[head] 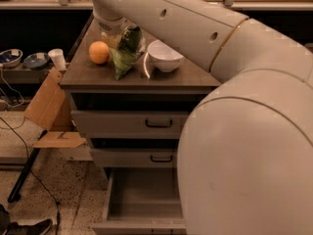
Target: Place green jalapeno chip bag into bottom drawer
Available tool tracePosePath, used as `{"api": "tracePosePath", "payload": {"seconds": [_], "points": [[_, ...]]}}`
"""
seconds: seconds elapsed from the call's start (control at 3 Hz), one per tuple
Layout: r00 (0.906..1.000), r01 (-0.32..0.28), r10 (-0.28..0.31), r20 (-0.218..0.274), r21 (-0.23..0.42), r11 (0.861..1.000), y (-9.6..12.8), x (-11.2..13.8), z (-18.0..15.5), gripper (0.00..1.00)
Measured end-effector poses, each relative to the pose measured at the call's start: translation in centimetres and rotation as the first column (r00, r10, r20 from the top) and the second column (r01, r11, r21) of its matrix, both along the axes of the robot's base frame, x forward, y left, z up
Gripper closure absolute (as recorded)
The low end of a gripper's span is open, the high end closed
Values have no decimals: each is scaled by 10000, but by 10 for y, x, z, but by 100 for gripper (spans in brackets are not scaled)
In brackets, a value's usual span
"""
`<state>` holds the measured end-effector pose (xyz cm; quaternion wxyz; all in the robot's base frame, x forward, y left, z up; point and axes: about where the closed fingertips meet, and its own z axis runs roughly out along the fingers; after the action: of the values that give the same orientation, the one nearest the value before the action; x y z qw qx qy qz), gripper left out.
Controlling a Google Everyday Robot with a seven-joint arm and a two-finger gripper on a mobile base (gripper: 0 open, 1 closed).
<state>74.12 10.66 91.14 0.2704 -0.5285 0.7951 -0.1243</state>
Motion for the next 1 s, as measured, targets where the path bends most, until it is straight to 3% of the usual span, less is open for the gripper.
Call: {"api": "tracePosePath", "payload": {"seconds": [0.33, 0.67, 1.0], "points": [[10000, -22, 22, -8, -133, 9999, -7, -6, 1, 88], [10000, -15, 16, 27, -372, 9993, -24, -25, 12, 100], [9999, -34, 43, 125, -711, 9975, -46, -59, 32, 100]]}}
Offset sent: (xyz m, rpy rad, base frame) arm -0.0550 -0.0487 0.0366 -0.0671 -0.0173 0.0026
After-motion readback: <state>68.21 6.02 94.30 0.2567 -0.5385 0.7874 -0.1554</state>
